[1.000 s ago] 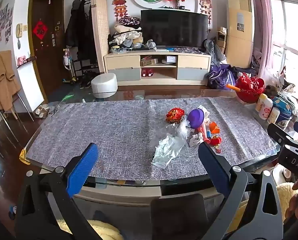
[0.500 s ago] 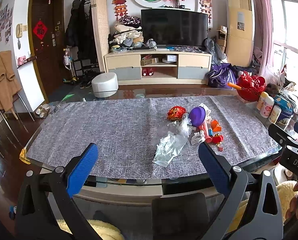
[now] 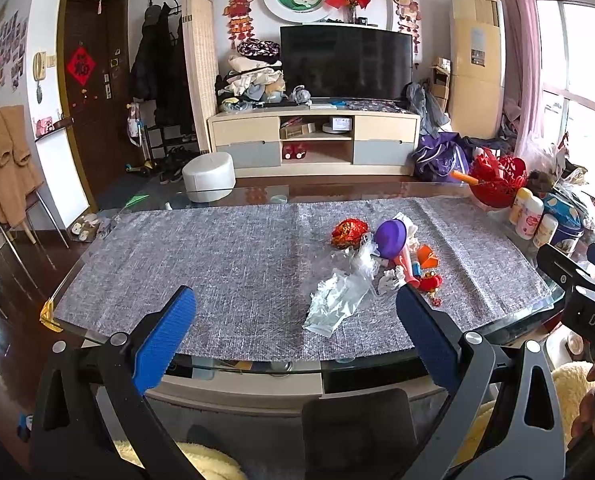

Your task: Collect trash

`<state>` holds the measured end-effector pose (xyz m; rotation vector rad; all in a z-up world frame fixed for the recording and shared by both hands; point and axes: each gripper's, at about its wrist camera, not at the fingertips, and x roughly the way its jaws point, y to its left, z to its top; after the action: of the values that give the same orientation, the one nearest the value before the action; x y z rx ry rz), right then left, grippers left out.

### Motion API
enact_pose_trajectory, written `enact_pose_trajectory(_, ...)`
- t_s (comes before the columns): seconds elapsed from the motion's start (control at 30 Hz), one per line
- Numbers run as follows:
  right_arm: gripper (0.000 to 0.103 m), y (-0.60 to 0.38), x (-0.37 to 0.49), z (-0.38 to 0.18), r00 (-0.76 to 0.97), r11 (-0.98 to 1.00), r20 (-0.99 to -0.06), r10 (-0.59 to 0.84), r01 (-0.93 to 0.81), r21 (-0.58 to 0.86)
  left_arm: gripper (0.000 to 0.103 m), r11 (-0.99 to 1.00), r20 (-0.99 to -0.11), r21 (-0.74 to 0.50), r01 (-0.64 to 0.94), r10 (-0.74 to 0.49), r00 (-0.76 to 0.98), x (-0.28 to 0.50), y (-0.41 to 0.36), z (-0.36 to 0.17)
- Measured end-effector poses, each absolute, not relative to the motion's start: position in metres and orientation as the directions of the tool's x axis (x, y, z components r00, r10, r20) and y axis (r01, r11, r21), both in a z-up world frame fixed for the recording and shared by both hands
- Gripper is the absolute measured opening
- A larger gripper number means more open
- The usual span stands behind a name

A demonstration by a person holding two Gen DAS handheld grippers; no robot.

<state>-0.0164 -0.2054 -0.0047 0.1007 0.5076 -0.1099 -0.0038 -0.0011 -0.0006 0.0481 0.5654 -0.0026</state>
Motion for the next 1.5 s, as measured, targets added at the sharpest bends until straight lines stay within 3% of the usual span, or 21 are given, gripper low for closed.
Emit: enact_pose_trajectory(1.5,0.100,-0.210,-0.005,-0.004,0.868,0.988,-0.487,-0.092,0.140,0.063,0.095,0.999,-0.566,0.041,0.017,0.009,0.824,0.007,0.001,-0.008)
